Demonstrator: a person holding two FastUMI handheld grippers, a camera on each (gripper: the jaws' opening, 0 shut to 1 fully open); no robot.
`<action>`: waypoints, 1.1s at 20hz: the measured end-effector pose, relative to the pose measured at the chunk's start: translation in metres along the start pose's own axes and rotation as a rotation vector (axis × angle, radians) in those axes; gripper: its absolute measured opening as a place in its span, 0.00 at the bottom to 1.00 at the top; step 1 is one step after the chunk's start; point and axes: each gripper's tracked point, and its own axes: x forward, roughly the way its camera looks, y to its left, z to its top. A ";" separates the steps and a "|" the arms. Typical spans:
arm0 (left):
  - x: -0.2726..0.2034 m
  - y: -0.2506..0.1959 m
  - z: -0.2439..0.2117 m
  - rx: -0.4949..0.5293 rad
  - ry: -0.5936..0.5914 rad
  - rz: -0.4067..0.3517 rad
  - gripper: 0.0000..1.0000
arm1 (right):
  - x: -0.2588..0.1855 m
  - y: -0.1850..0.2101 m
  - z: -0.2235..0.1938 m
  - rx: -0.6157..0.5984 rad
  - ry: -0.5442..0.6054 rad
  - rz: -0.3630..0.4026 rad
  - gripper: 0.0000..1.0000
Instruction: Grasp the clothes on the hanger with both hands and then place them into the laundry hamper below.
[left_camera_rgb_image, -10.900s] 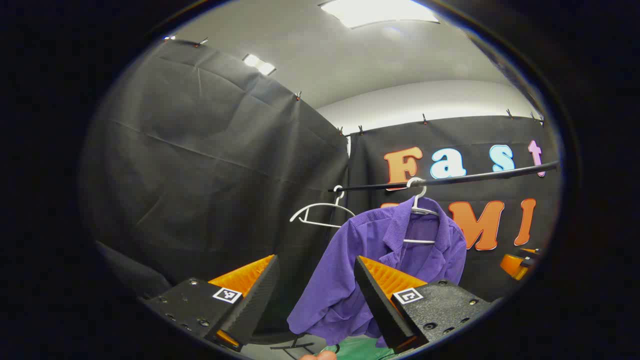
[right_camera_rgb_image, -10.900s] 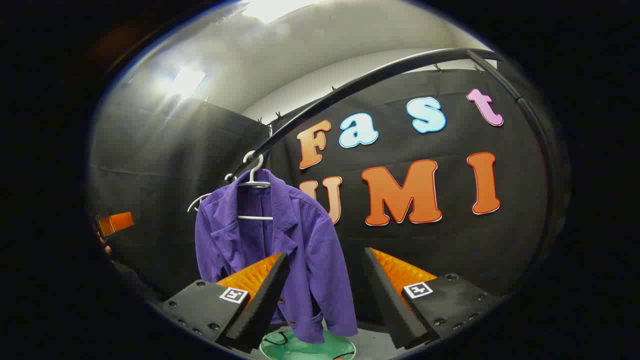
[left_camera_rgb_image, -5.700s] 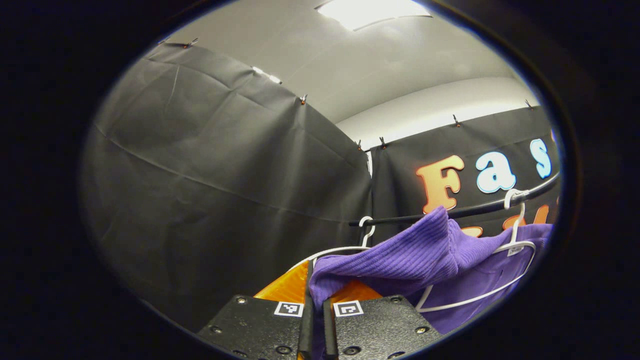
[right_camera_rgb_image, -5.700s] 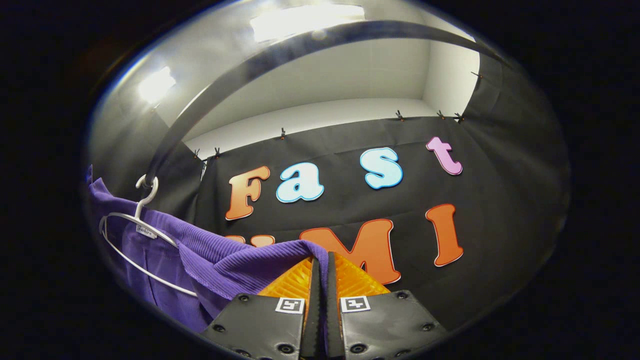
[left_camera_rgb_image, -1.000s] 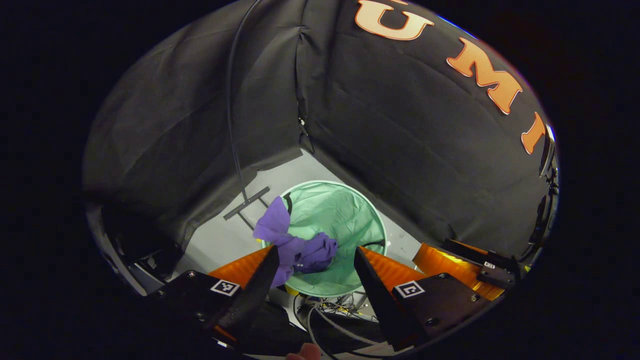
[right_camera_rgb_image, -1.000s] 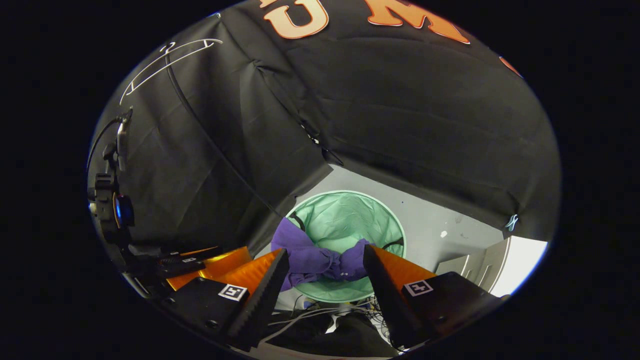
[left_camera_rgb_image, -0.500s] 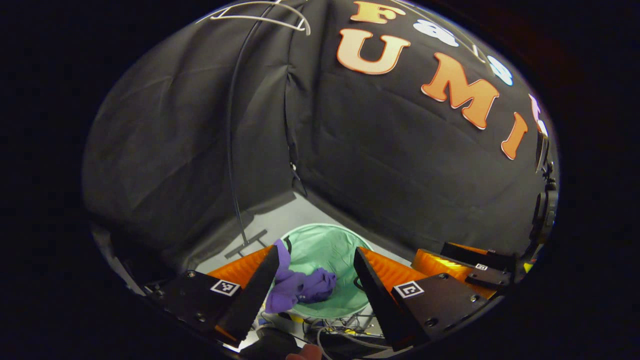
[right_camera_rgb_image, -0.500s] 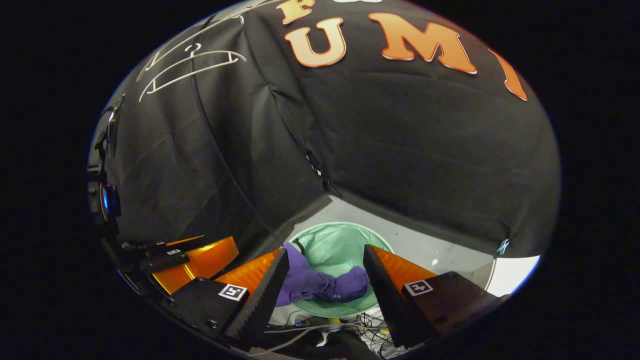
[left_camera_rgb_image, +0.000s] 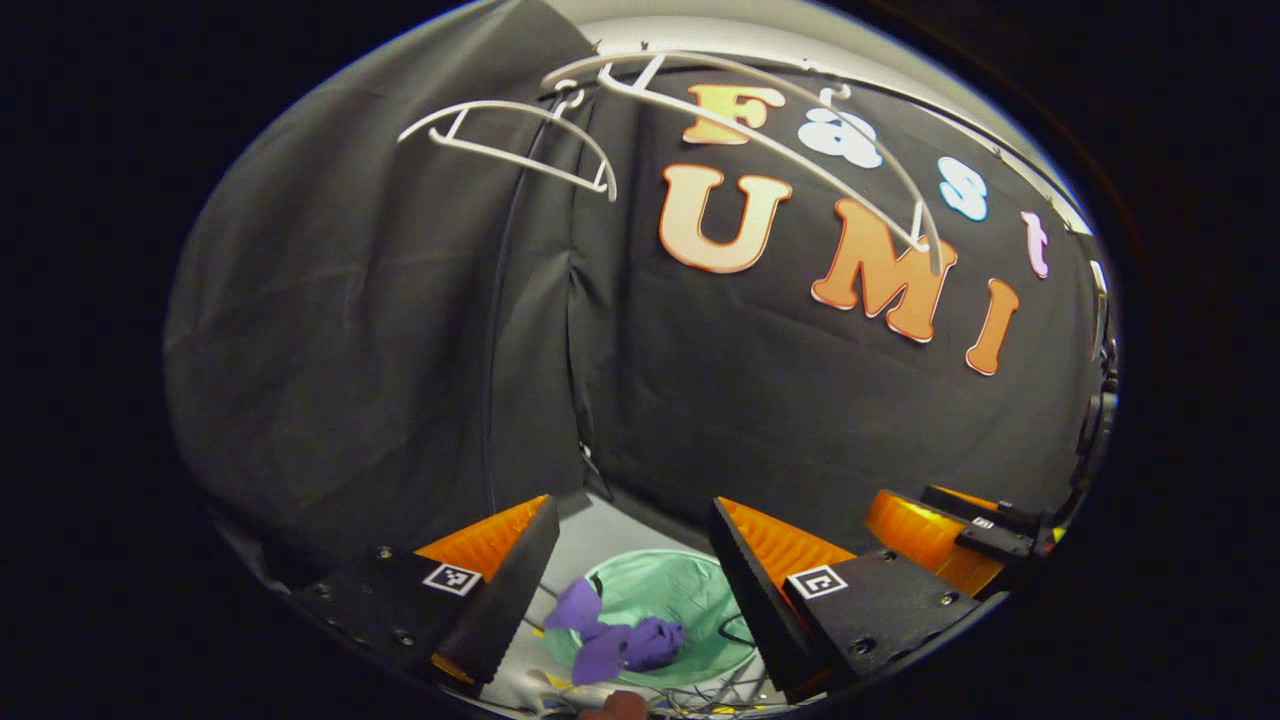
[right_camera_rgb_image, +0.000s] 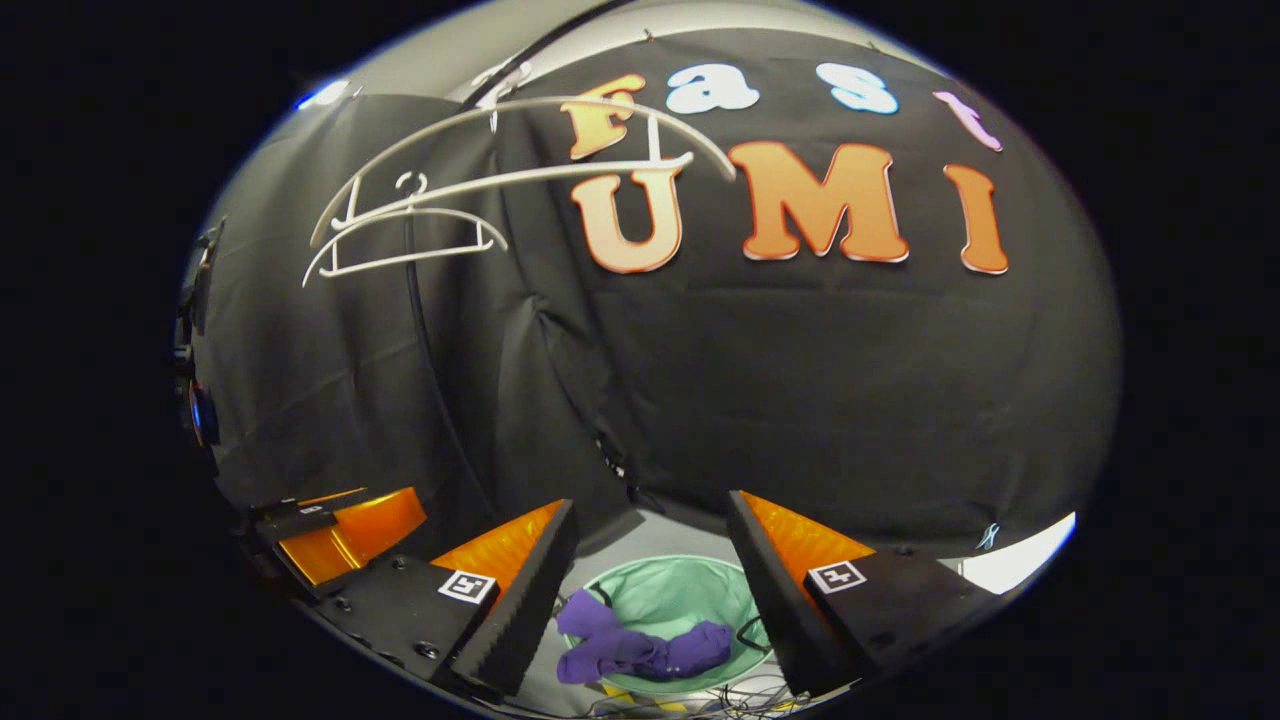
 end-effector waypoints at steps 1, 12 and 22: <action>-0.003 -0.001 0.017 -0.005 -0.042 -0.011 0.96 | -0.010 -0.002 0.013 0.001 -0.031 -0.013 0.98; -0.087 -0.021 0.119 -0.061 -0.365 0.025 0.91 | -0.088 -0.035 0.115 -0.088 -0.297 -0.040 0.89; -0.176 -0.058 0.125 -0.039 -0.449 0.119 0.91 | -0.199 -0.103 0.130 -0.055 -0.371 0.006 0.98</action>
